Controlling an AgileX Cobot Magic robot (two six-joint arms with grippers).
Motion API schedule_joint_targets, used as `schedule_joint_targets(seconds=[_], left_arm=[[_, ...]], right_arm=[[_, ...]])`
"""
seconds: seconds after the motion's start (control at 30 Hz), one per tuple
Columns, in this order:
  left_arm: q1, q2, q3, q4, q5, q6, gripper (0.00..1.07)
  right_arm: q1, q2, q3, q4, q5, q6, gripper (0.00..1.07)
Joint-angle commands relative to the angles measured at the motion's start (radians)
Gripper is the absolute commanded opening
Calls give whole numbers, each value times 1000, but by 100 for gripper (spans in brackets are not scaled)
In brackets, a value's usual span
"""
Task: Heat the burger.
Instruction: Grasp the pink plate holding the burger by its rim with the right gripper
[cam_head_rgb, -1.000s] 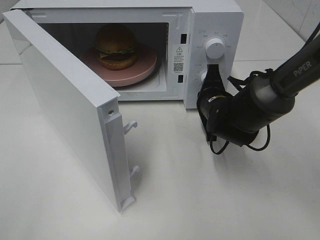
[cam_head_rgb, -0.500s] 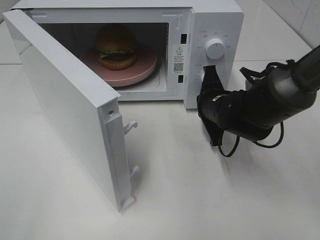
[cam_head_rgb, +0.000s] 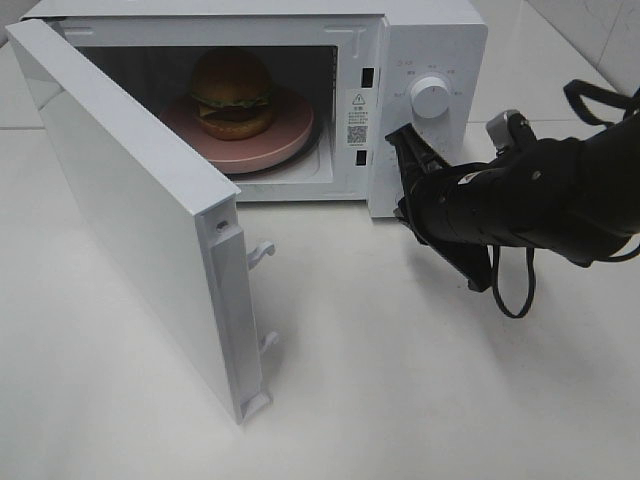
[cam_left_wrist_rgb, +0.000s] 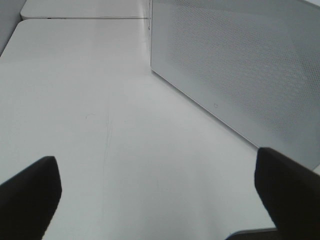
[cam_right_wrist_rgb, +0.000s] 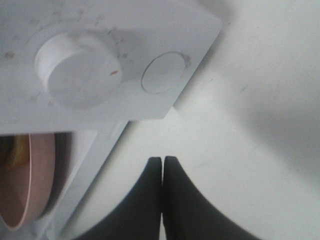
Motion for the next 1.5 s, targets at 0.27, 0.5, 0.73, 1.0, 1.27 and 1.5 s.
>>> schedule_joint_targets(seconds=[0.27,0.5,0.73,1.0,1.27,1.5], left_arm=[[3,-16,0,-5,-11,-4,99],[3,-16,0,-5,-11,-4,99],[3,-16,0,-5,-11,-4,99],[3,-16,0,-5,-11,-4,99],[3,-16,0,-5,-11,-4,99],[3,-16,0,-5,-11,-4,99]], right_arm=[[-42,-138,-1,-24,263,-401,0],[-73,-190,-1,-26,431,-612,0],[-76,-201,-11,-189,625,-690,0],[-76,-208,-58,-395,810,-765,0],[-76,-208,-86,-465,952,-1057,0],[-76,-208,-86,-469,1059,-1462,0]])
